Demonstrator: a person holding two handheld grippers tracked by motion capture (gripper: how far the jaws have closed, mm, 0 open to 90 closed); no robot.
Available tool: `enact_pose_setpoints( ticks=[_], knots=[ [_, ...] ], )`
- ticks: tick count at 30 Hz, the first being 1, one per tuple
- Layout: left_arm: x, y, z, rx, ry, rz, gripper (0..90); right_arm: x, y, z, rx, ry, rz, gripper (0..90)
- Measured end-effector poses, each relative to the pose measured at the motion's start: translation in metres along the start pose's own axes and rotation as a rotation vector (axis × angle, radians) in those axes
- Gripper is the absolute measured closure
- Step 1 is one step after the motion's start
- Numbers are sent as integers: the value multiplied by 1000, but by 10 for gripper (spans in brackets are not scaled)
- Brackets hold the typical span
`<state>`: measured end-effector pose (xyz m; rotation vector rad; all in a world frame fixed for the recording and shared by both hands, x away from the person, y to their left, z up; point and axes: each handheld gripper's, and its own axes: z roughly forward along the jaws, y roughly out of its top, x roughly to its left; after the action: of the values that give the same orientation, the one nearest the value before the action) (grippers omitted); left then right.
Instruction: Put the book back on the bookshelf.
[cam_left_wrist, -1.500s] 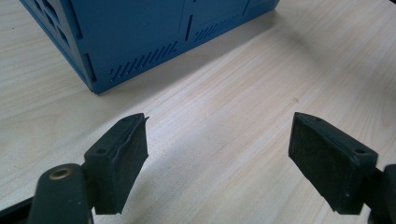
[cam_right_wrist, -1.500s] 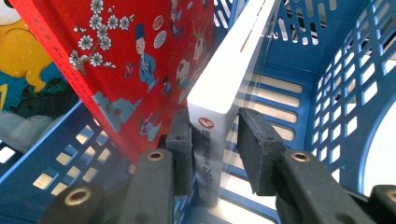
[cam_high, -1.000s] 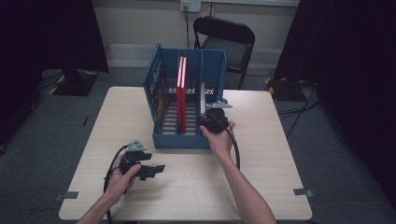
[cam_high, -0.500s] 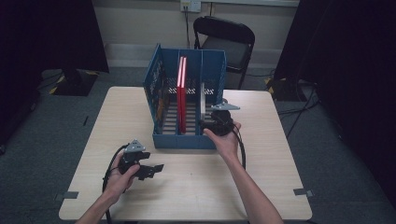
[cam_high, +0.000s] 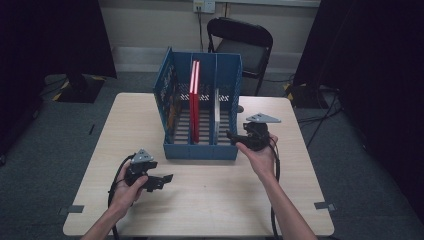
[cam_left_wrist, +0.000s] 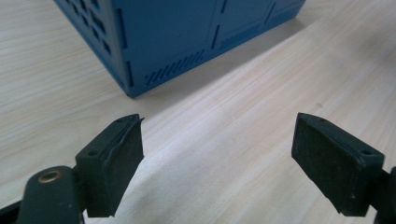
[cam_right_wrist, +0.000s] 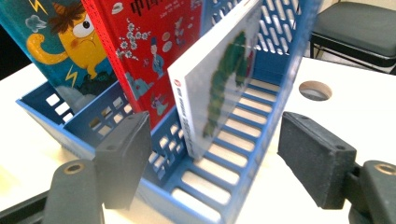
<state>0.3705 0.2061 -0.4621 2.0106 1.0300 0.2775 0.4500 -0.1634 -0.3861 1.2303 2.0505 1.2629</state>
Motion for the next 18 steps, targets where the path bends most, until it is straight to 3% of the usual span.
enact_pose_setpoints(
  ticks=[8,18],
  knots=[
    [2,-1,-1,4,22,-2,165,-9,-15,-29,-4,-6,2,248],
    [5,-2,-1,3,33,-18,164,-27,-54,-67,15,-51,42,232]
  ],
)
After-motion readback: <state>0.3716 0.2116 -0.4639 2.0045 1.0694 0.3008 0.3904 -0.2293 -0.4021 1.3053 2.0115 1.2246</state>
